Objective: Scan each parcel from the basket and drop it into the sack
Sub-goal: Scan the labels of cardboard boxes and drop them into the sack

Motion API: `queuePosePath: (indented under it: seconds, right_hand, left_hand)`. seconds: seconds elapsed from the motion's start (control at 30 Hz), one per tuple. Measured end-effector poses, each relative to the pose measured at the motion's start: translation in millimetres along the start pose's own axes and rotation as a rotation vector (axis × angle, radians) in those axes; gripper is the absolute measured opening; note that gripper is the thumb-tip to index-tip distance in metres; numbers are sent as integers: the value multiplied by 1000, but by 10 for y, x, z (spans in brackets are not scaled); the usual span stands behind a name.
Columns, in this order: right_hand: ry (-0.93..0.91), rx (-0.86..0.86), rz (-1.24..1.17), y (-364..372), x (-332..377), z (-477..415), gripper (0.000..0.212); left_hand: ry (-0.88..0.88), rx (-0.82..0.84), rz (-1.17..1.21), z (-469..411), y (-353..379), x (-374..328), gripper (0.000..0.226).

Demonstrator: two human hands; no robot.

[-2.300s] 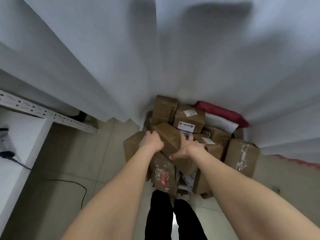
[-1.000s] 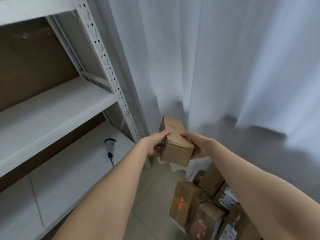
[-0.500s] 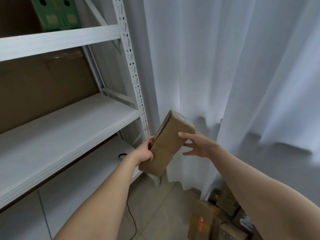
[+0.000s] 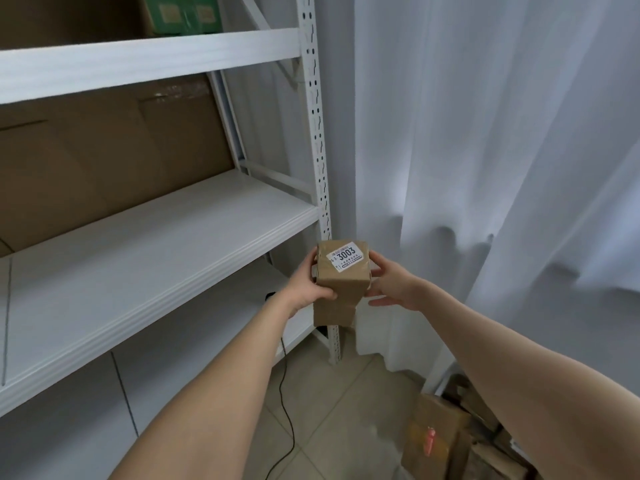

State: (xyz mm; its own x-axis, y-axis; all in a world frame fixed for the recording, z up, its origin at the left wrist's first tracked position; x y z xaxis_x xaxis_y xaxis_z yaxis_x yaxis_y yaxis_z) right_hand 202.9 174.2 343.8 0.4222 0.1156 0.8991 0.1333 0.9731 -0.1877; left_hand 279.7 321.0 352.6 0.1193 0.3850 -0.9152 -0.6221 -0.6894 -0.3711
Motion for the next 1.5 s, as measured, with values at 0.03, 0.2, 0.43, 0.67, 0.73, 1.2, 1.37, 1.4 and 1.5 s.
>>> queuePosePath:
  seconds: [0.03,0.2,0.43,0.67,0.73,1.2,1.37,1.4,1.5]
  right_hand:
    - [43,-29,-42,-1,-32,-40,74]
    - [348,94,-456,465,-214,-124,57]
    - [430,-95,-483,1006,-656,-461,22]
    - [291,-141,-418,1292,-808,-1085,39]
    - [264,-98,-432,1394,-802,-1307,47]
    - [300,-59,-17,1733,-1355,-3001,58]
    - [327,-25,26,2069,-1723,-3579,67]
    - [336,-23,28,2140,-1798,-3697,69]
    - [349,-16,25,2343,-1993,-4047,72]
  left_hand:
    - [-10,7,-24,18,-47,64,100]
    - [-57,-5,-158,66,-199,466,111]
    - [-204,54,-309,95,-260,1162,92]
    - [-731,-133,552,65,-246,1839,43]
    - [-743,-156,644,-60,-275,1933,46]
    - [-678,-699,773,-790,-883,3185,42]
    - [-631,-829,833,-1060,-1062,3701,40]
    - [-635,-836,835,-1121,-1087,3813,38]
    - [-633,-844,839,-1319,-1165,4126,37]
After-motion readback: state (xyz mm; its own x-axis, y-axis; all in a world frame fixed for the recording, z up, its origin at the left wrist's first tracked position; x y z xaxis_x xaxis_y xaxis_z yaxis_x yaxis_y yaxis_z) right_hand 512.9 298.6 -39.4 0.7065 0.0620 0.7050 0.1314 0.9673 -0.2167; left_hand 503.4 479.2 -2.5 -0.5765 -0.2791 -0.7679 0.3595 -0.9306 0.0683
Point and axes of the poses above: each hand's wrist, its own z-axis away from the middle knuckle, its own y-axis out of the palm, x = y × z, the point moved 8 cm from there along -z, towards the middle knuckle, and after that the axes turned 2 degrees about y, right-handed, at the moved point
